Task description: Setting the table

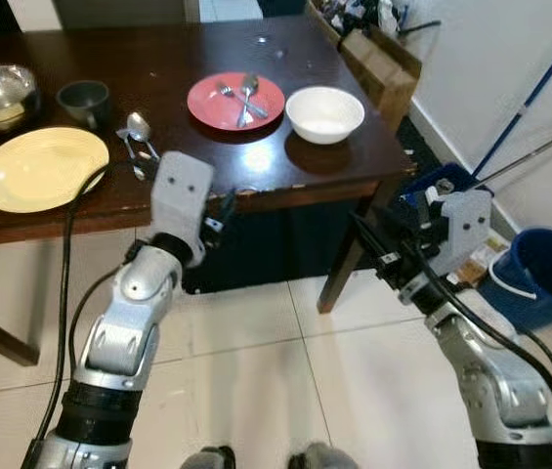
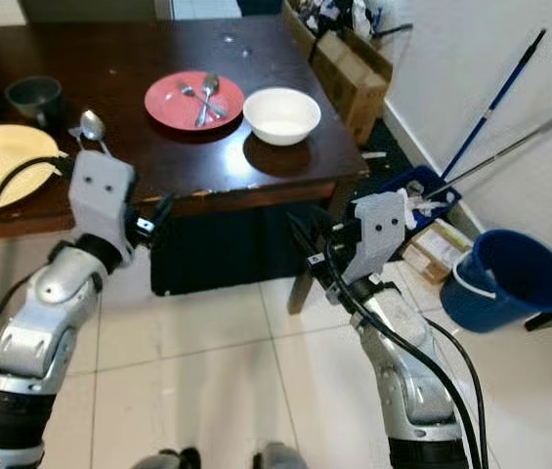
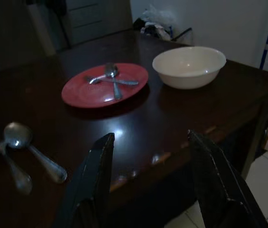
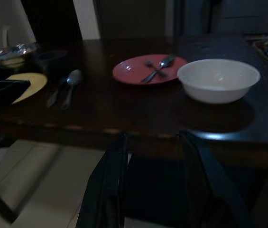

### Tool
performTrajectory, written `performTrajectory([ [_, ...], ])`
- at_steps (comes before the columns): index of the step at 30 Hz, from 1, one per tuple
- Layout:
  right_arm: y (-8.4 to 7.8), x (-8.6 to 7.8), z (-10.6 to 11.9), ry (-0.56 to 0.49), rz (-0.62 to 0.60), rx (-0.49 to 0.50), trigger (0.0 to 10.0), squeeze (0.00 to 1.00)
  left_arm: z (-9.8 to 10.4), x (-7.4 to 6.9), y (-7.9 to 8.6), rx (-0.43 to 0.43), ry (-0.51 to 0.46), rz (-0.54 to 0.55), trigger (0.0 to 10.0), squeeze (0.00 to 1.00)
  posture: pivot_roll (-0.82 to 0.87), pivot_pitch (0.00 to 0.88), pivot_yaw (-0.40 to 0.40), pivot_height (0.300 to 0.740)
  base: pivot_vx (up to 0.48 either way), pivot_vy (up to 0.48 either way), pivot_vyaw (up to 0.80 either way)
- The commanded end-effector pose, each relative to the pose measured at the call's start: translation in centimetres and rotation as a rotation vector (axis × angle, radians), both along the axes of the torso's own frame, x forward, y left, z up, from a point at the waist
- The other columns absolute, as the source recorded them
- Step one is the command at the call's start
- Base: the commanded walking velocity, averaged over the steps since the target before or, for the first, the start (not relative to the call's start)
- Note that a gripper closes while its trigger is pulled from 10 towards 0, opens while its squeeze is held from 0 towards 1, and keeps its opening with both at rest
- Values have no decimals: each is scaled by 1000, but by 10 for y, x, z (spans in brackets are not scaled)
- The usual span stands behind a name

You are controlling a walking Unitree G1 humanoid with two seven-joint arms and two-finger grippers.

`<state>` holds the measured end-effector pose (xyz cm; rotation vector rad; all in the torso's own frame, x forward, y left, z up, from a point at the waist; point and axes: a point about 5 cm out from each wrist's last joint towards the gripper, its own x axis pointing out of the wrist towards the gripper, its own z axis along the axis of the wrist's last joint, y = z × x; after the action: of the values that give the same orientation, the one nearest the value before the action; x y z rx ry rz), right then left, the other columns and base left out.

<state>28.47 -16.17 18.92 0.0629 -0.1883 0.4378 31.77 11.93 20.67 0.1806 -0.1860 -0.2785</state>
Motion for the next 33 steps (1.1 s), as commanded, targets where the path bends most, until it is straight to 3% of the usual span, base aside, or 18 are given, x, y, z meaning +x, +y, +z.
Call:
performTrajectory([
  [1, -5, 0, -2, 7, -20, 0, 10000, 0, -4, -1, -4, 9, 13, -13, 10000, 0, -124, 90, 42, 740, 480, 0, 0],
  [21, -32, 11, -2, 9, -241, 37, 10000, 0, -4, -2, -7, 13, 13, -34, 10000, 0, -123, 82, 52, 740, 480, 0, 0],
  [27, -50, 14, -3, 14, -391, -19, 10000, 0, -6, -2, -10, 23, 21, -57, 10000, 0, -124, 78, 54, 740, 478, 0, 0],
  [33, -58, 15, -3, 12, -432, -24, 10000, 0, -8, -3, -12, 33, 31, -93, 10000, 0, -128, 76, 56, 740, 456, 0, 0],
])
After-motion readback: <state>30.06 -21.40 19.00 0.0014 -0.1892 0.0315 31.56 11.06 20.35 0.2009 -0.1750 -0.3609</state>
